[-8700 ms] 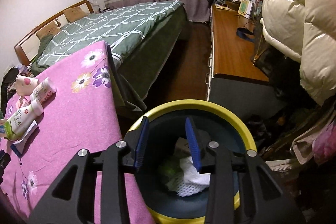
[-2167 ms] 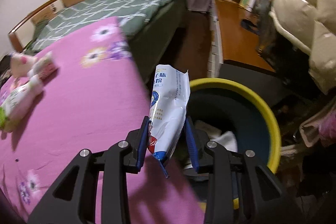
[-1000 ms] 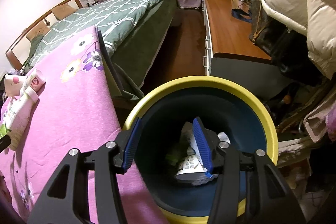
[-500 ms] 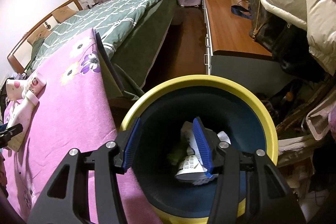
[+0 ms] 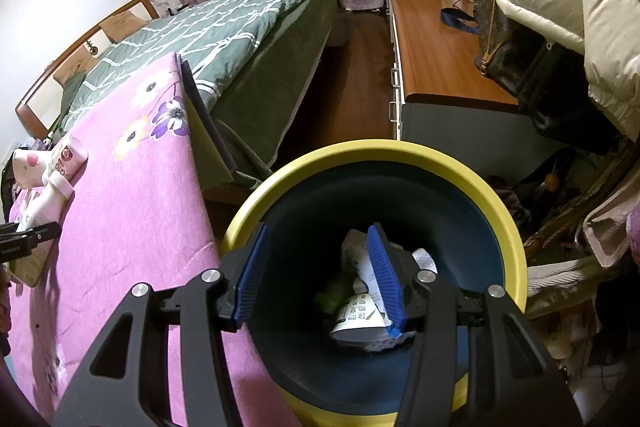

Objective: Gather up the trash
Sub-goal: 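Move the left gripper to the coconut water bottle and grasp it, then carry the coconut water bottle over the yellow bin and open the left gripper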

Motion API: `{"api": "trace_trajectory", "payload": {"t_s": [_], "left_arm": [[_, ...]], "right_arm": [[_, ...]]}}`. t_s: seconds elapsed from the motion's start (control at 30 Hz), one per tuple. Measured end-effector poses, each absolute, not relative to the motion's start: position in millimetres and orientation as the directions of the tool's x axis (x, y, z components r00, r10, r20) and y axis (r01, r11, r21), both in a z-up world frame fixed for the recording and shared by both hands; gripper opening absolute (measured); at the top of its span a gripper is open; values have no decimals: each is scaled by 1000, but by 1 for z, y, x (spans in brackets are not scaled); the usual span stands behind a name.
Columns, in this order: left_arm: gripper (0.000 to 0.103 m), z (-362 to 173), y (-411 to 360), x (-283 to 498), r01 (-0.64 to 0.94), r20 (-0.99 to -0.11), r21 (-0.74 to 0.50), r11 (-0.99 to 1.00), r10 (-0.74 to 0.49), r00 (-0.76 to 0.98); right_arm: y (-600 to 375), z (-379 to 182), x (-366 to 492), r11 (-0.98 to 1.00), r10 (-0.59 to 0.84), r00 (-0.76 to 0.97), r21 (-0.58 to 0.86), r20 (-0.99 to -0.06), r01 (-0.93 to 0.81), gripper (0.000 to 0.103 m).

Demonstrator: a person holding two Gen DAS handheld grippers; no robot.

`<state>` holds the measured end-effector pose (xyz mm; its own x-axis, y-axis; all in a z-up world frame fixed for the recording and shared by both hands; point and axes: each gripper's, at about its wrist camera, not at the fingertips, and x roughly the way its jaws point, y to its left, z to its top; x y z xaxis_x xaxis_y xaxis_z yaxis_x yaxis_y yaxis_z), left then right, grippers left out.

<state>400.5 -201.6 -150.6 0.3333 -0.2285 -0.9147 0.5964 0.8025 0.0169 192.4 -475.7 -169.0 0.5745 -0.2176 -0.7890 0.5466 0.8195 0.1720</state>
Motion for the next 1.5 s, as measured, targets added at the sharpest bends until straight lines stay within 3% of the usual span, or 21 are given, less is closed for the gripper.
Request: {"api": "trace_trajectory", "payload": {"t_s": [0.47, 0.73, 1.5], "left_arm": [[51, -109, -212, 323, 646, -861, -19, 763, -341, 377], [51, -86, -271, 263, 742, -831, 3, 671, -411, 375], [51, -134, -467, 188, 894, -865, -27, 447, -459, 204]], "right_arm": [[-471, -153, 179, 871, -214, 602, 128, -770, 474, 49], [-488, -148, 148, 860, -234, 605, 129, -762, 495, 49], [-545, -160, 60, 773, -323, 542, 114, -776, 624, 49]]}}
